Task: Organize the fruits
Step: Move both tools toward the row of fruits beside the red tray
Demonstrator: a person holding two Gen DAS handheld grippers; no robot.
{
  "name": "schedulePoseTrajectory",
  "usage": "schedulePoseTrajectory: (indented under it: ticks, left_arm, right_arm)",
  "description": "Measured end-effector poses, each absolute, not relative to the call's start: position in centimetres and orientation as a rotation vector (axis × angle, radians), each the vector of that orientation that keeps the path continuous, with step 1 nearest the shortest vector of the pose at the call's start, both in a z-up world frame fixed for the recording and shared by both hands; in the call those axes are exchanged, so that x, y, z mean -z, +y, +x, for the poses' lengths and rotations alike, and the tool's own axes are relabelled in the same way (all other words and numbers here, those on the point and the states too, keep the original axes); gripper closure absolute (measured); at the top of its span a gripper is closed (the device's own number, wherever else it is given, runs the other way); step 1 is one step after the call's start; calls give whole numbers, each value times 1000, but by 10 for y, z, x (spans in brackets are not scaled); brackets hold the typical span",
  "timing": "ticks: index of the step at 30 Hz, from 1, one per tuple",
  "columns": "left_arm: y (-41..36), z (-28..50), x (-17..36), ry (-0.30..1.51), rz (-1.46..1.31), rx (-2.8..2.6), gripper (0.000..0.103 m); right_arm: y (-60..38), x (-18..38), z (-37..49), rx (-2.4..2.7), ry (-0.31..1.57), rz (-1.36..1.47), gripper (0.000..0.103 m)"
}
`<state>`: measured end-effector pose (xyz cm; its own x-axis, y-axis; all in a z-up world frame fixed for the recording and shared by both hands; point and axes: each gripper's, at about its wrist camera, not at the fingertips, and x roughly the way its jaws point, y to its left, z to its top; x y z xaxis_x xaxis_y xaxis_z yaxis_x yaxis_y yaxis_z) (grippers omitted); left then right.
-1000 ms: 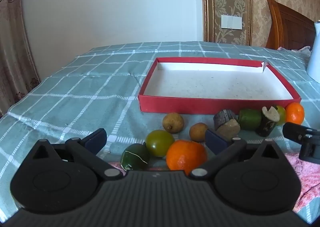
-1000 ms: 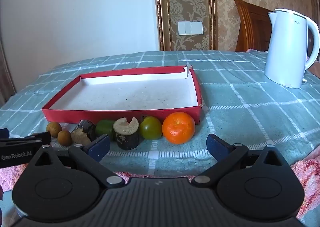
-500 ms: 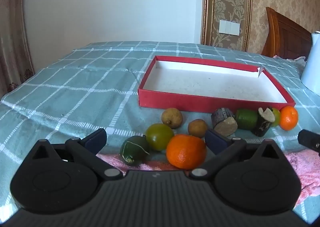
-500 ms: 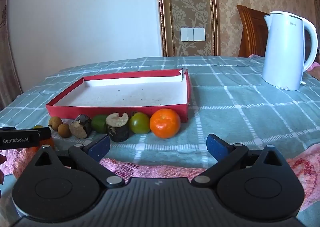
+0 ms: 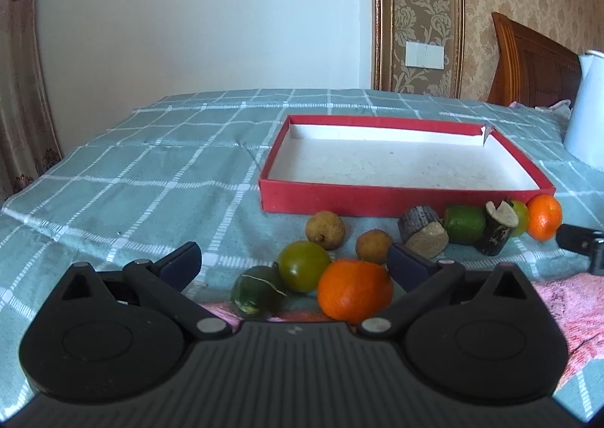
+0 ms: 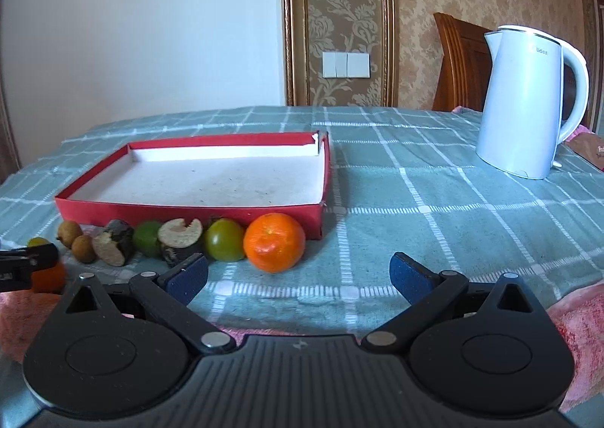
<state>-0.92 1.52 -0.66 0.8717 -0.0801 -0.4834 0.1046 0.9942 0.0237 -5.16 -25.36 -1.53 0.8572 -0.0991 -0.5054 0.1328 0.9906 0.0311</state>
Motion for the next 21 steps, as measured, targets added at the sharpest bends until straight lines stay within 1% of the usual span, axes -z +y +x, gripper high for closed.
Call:
schedulePoseTrajectory:
  ticks: [4, 21]
  left_arm:
    - [24, -8, 6, 516, -1, 100, 0]
    - [21, -3, 10, 547, -11, 108, 0]
  right_arm:
    - [-255, 17, -43, 128, 529, 53, 0]
    - [-252, 17, -38, 124, 533, 37, 0]
